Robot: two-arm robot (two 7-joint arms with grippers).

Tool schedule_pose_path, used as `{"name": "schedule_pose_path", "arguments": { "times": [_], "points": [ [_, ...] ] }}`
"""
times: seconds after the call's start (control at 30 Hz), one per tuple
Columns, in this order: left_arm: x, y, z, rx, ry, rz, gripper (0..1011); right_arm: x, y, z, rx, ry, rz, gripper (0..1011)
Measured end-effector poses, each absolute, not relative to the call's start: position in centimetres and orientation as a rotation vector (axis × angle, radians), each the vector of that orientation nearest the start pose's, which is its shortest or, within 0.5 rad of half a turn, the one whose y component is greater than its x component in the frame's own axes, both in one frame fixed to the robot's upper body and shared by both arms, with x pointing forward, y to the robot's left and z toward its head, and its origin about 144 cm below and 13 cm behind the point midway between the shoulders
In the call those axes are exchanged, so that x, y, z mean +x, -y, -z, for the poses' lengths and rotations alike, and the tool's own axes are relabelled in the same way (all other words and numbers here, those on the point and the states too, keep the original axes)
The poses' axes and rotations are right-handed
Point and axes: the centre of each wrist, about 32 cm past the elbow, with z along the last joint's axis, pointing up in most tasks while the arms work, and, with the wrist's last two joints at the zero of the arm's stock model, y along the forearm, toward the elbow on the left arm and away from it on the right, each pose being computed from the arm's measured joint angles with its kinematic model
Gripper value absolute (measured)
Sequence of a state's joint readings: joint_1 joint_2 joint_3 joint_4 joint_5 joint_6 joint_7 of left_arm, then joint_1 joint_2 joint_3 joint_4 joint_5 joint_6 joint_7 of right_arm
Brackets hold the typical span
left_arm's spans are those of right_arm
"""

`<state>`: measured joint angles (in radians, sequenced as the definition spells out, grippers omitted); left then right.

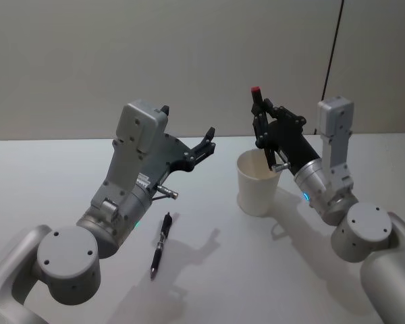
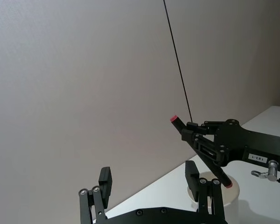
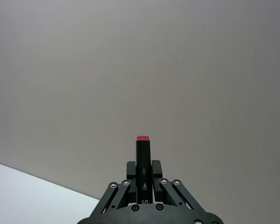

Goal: Place the pen into the pen holder.

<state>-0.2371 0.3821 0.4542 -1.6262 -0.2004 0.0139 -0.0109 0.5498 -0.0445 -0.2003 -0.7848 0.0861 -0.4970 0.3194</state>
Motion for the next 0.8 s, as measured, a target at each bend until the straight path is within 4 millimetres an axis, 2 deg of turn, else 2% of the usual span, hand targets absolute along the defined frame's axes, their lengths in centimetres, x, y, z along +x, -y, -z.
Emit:
{"name": "schedule_pose_path", "arguments": {
  "times": [0.37,0.43,0.47,0.6,0.63,0.73,0.8],
  "points": [
    [49.2,-19.8,-120.4,0.061,0.268,-1.124,1004,59.2,15.8,-111.4,0.19,0.182,1.073,187],
    [49.2,-19.8,-120.4,0.061,0.268,-1.124,1004,59.2,15.8,-111.3,0.19,0.181,1.073,252],
    [49.2,-19.8,-120.4,0.061,0.268,-1.124,1004,59.2,15.8,-111.3,0.19,0.181,1.073,252],
    [49.2,-19.8,-120.4,0.061,0.268,-1.124,1004,59.2,15.8,-111.1,0.189,0.178,1.074,416],
    [49.2,-19.8,-120.4,0.061,0.268,-1.124,1004,59.2,15.8,-111.1,0.189,0.178,1.074,416],
    [49.2,-19.8,-120.4,0.061,0.268,-1.124,1004,59.2,15.8,-111.0,0.189,0.178,1.074,545],
    [49.2,-19.8,-120.4,0.061,0.268,-1.124,1004,59.2,15.8,-111.0,0.189,0.178,1.073,586]
  ]
}}
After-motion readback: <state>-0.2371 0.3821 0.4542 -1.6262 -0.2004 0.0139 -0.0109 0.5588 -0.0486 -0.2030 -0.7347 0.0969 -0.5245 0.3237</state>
